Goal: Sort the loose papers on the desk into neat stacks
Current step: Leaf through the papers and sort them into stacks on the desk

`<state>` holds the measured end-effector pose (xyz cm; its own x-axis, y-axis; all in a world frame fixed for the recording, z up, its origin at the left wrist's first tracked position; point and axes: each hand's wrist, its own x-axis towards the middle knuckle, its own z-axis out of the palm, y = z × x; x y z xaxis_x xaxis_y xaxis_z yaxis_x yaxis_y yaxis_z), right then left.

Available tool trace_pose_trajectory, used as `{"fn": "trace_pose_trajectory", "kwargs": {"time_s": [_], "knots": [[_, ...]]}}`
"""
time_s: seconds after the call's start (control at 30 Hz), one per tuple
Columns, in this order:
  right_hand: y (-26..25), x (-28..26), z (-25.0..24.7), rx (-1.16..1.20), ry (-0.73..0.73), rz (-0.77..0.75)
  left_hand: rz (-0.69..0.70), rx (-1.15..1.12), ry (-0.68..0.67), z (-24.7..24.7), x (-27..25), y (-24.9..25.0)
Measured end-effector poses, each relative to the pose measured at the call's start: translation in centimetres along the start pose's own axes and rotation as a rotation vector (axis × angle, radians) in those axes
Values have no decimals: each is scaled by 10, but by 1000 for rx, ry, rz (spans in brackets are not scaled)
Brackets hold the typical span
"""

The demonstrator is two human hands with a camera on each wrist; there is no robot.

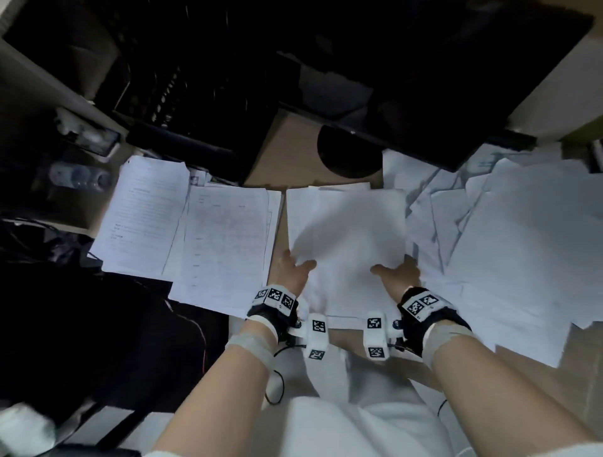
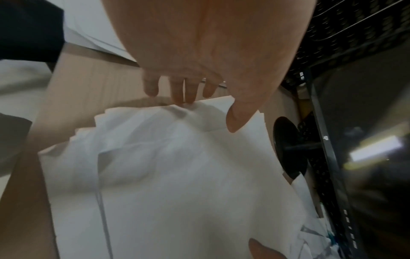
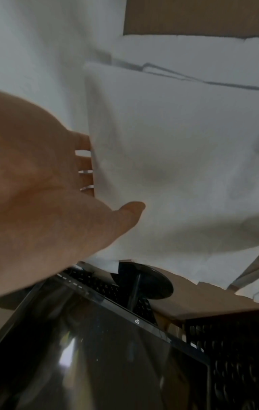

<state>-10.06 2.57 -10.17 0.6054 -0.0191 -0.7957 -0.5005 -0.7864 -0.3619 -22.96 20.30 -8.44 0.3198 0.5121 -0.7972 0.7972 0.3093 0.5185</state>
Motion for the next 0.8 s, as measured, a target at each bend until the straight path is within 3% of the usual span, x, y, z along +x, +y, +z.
{"fn": "trace_pose_trajectory", "kwargs": {"time_s": [0.13,0.33,0.43,0.53,0.63,0.8], "knots": [[29,68,23,4,-144,-30,-29,-55,63,2,6,7],[-20,10,12,0,-265,-34,-62,-53,47,-7,43,-4],[-26,7,14,-39,-214,7,-106,140,0,-13,37,14],[-36,-4,14,-131,-73,61,-103,206,27,-20,26,30],[-41,-9,28,-34,-100,4,-98,270,28,-28,32,27],[-44,-19,44,35,-185,79,-105,217,-7,-45,40,32]]}}
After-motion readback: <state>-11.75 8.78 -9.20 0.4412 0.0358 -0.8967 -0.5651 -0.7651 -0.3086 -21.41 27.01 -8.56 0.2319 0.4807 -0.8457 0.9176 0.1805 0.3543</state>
